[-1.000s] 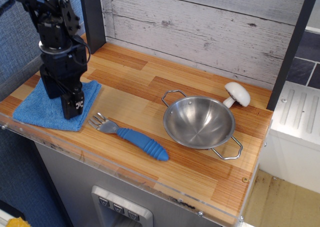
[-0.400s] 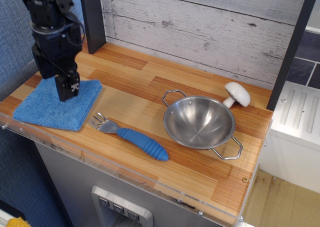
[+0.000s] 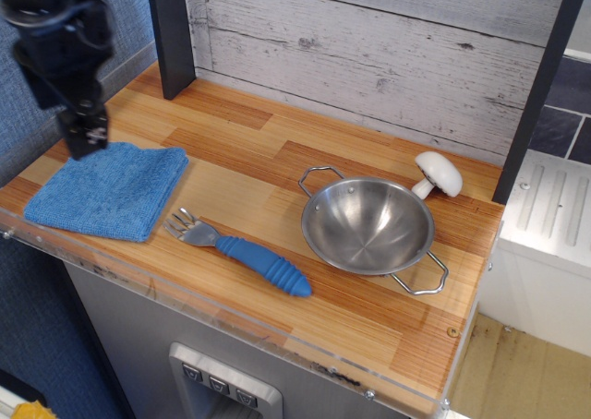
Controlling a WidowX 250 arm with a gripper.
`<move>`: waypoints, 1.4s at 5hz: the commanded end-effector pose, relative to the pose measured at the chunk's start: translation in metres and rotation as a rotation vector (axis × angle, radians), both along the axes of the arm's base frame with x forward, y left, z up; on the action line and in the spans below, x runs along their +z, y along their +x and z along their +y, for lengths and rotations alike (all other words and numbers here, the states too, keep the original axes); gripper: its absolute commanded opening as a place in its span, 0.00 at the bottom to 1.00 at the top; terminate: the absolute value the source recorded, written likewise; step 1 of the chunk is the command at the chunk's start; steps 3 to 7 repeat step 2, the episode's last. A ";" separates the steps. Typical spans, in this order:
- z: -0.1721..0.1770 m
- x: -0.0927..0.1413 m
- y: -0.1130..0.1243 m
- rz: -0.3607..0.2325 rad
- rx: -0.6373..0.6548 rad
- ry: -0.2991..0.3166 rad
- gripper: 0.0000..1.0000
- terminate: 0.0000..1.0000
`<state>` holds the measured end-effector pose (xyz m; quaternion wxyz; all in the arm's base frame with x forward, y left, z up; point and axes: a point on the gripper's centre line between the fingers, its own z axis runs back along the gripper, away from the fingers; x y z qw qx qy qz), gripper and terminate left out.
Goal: Place the towel on the left of the fork
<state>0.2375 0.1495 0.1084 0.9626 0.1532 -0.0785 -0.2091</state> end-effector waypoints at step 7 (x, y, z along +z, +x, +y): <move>0.002 0.011 -0.006 -0.030 0.001 0.019 1.00 1.00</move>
